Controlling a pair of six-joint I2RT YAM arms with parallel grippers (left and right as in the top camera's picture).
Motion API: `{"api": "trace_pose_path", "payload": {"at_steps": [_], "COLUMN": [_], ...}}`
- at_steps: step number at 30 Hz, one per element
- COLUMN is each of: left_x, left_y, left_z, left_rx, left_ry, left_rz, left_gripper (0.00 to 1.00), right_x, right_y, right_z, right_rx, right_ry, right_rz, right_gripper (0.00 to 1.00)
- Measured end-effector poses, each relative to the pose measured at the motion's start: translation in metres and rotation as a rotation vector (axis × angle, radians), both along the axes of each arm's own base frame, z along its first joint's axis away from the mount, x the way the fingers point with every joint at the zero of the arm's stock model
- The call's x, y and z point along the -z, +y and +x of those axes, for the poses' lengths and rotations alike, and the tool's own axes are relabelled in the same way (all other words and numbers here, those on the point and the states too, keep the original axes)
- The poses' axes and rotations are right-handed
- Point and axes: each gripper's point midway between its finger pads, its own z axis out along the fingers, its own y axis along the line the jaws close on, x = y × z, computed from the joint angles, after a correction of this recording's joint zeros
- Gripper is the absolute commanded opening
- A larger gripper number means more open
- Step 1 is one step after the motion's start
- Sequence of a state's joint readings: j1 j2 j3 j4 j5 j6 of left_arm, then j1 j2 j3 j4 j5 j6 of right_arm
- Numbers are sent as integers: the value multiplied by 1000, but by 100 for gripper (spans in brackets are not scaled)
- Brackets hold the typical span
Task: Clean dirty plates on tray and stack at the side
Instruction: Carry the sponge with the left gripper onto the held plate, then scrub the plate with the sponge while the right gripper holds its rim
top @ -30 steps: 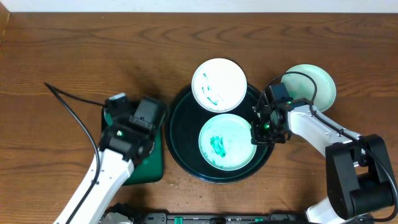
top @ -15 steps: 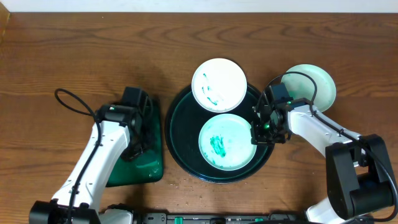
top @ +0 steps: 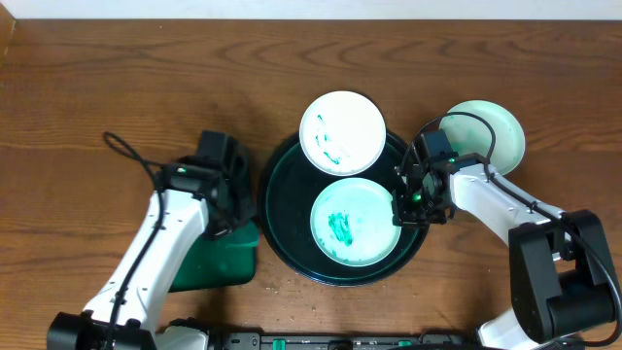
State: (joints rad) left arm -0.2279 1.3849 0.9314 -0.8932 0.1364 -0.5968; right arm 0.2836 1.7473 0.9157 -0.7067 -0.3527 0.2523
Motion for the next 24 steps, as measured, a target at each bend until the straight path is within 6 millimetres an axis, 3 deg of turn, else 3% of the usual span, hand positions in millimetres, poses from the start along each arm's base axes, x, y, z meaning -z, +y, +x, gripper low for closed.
{"api": "trace_pose_path", "payload": {"at_steps": [9,18,21,24], "left_x": [-8,14,24,42], "left_y": [-72,-148,-165,-170], "left_z": [15,20,22,21], "left_rx": [215,416,445,436], "left_ry": [-43,11,23,70], "left_rz": [-102,-166,-191,-204], "left_gripper": [7,7,7,7], "right_x": [0,0,0,0], "right_y": [0,0,0,0], "right_z": [0,0,0,0], "right_rx": [0,0,0,0], "right_ry": [1,1,1,1], "right_rz": [1,2,2,2], "right_gripper": [1,1,1,1]}}
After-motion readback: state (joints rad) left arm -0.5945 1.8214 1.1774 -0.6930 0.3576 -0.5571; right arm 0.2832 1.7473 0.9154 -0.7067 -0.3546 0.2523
